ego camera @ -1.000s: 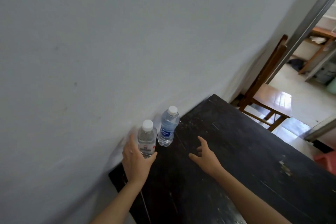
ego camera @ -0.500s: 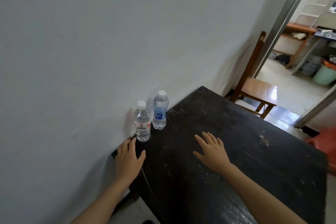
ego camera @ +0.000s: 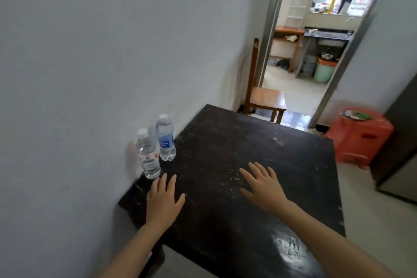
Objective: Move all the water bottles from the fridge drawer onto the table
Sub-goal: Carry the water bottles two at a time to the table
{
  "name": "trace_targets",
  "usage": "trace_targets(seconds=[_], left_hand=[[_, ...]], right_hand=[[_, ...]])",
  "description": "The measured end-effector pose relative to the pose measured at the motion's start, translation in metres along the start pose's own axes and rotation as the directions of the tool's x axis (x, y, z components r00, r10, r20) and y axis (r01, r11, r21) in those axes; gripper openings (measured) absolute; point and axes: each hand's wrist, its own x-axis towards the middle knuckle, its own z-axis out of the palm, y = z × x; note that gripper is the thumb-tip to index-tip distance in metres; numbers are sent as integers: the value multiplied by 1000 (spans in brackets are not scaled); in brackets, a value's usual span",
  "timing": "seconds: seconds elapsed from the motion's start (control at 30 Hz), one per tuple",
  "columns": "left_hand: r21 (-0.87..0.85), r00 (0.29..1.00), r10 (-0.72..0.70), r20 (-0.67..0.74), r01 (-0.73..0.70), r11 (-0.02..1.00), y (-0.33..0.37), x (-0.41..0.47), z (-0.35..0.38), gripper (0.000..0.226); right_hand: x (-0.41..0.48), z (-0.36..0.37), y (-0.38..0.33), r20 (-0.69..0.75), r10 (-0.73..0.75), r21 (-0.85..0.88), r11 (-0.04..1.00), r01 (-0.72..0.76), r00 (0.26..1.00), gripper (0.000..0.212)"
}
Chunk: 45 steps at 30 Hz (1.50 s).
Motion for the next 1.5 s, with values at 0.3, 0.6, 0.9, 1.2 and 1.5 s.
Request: trace_targets(seconds=[0.3, 0.6, 0.9, 1.2, 1.5], left_hand=[[11, 949, 289, 130, -293, 956, -6, -20, -18, 66], [-176, 784, 579, 225, -552, 815, 40, -89, -7, 65], [-285, 534, 826, 178, -776, 563, 132, -211, -4, 64], [-392, 388, 905, 174, -816, 425, 234, -393, 12, 63], [-422, 229, 965, 131, -868, 263, 305, -526, 13, 63]], right_hand=[[-116, 18, -44, -159, 361, -3, 931, -366, 919, 53], [-289, 10, -93, -174, 712, 137, 701, -700, 680, 50], [-487, 13, -105, -149, 905, 151, 418, -896, 398, 49], [-691, 27, -101, -192, 959, 116, 231, -966, 206, 46], [-805, 23, -105, -206, 973, 190, 139, -972, 99, 42]])
